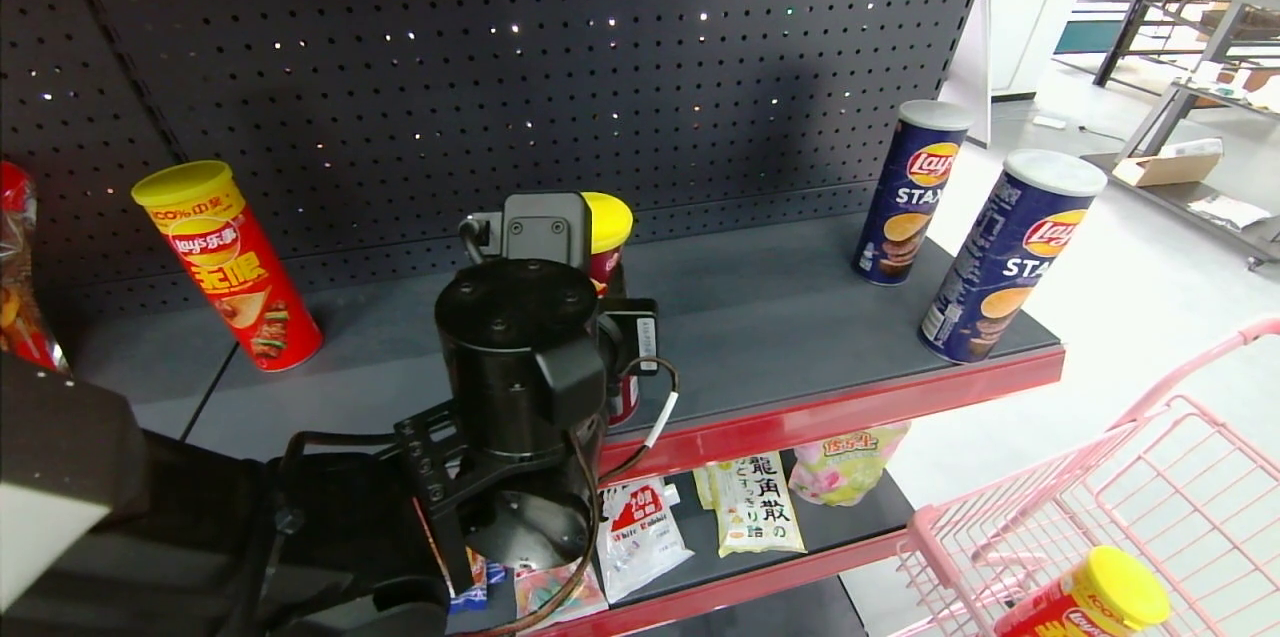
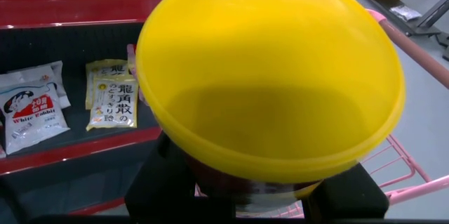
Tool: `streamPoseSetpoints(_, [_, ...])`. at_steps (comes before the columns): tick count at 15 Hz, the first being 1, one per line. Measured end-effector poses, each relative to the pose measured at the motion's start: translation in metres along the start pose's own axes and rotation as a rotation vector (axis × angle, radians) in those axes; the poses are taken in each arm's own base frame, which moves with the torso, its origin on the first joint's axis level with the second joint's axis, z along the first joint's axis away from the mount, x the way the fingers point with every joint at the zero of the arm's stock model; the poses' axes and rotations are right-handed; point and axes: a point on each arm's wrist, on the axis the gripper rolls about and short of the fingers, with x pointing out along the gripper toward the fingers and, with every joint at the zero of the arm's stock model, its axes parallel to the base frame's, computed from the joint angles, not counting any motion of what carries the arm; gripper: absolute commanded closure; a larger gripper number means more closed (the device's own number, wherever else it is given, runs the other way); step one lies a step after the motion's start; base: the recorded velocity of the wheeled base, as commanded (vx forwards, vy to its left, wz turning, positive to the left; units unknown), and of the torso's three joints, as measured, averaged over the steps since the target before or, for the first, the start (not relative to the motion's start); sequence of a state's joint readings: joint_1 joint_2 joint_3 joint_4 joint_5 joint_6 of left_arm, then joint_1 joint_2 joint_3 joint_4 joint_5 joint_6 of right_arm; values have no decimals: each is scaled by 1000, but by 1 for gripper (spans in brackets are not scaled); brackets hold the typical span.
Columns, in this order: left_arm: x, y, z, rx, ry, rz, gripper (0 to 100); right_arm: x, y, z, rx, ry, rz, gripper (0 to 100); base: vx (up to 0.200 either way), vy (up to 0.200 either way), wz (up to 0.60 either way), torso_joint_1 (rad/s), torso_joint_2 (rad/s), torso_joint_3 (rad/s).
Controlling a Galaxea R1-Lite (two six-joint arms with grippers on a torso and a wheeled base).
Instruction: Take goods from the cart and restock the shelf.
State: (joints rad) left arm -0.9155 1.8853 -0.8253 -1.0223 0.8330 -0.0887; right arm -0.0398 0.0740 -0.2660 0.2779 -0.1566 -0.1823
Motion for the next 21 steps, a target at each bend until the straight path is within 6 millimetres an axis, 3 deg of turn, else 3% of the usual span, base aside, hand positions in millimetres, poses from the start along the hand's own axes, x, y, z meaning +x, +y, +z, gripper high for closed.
streamPoseSetpoints(10, [-2,-6,-1,3,-1,10,100,1,0,-1,-1,6,1,100,0,0,0,0,0,0])
streamPoseSetpoints(11, [-1,-5,-1,3,-2,19,0,1,0,-1,-1,6,1,100,0,0,0,0,0,0])
streamPoseSetpoints(21, [-1,-3,5,-13,-18,53,0,0,0,0,0,-1,0,100,0,0,0,0,0,0])
